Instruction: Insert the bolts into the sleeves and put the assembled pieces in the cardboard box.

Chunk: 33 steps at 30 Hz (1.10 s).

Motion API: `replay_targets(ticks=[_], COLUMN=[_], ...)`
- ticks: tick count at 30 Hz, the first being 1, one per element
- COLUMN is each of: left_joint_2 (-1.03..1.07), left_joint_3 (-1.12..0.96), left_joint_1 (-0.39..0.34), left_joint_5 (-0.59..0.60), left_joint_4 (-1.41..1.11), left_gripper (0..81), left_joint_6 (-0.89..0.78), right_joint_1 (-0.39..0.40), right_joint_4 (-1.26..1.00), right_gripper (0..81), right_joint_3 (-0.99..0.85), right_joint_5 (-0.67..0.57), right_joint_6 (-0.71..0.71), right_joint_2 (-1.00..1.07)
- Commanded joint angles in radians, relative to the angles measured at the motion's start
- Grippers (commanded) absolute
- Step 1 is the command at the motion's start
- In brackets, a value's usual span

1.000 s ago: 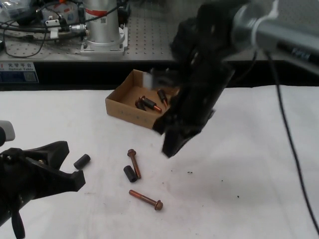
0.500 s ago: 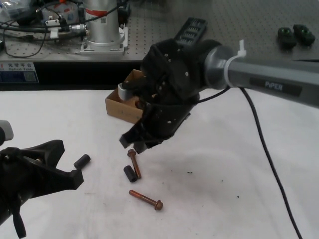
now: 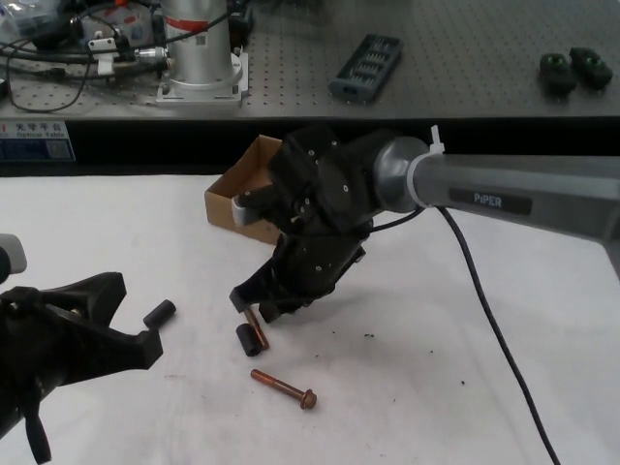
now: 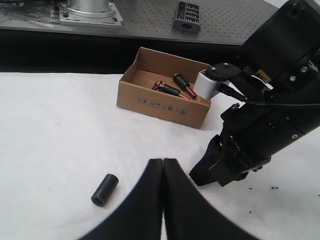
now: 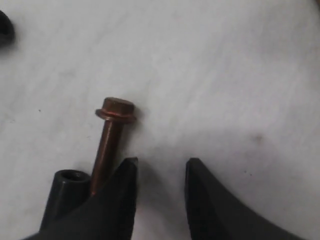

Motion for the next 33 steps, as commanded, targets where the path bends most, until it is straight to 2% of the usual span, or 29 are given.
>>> replay_targets(ticks=[1,9,25,28,33], left_joint_2=[-0.008,-0.008,-0.008,-0.008,-0.008], left_joint_3=[0.001,0.001,0.001,0.001,0.001], left_joint_1=[0.003,0.003,0.003,0.003,0.003], left_joint_5=[-0.016,-0.016,-0.016,-0.016,-0.016], left_joint_4=[-0.02,-0.02,-0.02,-0.02,-0.02], left_gripper=[0.6,0.6,0.6,0.6,0.6], left_joint_6=[0.009,0.009,0.008,0.008,0.008], right_joint_1=[0.006,0.026,0.094,0.102,0.102], right_joint_4=[-0.024,-0.04,-0.013,-0.013,-0.002], right_gripper=[26.2,26.2,26.2,26.2,26.2], right_joint_3=[-0.001,-0.01,-0.084,-0.084,-0.082], right_joint_5=[-0.006,-0.056,-0.052,-0.04,0.049], right_joint_6=[0.008,0.03,0.023,0.013,-0.013], right_joint_2=[0.013,0.013,0.01,0.013,0.013])
